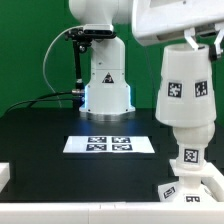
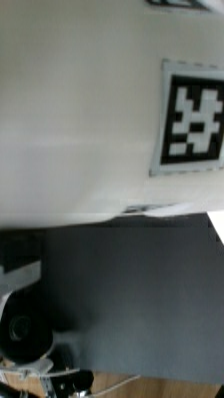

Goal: Assemble lamp

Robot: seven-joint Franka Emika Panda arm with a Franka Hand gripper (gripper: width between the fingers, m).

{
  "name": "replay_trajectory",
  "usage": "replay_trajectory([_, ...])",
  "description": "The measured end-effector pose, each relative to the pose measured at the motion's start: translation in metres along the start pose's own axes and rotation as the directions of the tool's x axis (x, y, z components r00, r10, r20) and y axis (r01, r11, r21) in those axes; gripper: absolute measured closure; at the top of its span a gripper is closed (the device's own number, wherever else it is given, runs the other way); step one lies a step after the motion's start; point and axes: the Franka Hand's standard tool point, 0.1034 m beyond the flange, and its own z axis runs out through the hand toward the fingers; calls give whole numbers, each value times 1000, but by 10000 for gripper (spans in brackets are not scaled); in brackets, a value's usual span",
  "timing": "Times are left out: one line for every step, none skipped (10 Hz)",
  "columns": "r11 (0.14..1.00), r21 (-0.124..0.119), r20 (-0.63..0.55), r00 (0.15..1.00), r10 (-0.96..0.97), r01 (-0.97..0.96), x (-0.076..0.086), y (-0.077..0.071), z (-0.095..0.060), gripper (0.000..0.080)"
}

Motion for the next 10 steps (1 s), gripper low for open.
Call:
replay_trajectory([1000, -4, 3, 1000, -7, 7, -3, -4, 6, 754])
replay_trajectory([1000, -7, 7, 1000, -8, 8, -5, -6, 11, 754])
replay_trajectory([1000, -13, 13, 1000, -7, 7, -10, -6, 18, 754])
replay_trajectory([1000, -25, 22, 1000, -17, 17, -18, -6, 28, 754])
replay_trajectory([999, -33, 30, 999, -24, 25, -23, -6, 35, 754])
replay_trajectory([999, -36, 27, 999, -33, 34, -25, -4, 39, 754])
replay_trajectory([999, -37, 24, 999, -37, 38, -26, -3, 42, 754])
replay_trajectory([999, -36, 24, 999, -37, 38, -26, -3, 42, 751])
replay_trajectory([999, -37, 24, 999, -38, 39, -26, -3, 42, 751])
replay_trajectory([999, -37, 24, 999, -38, 39, -26, -3, 42, 542])
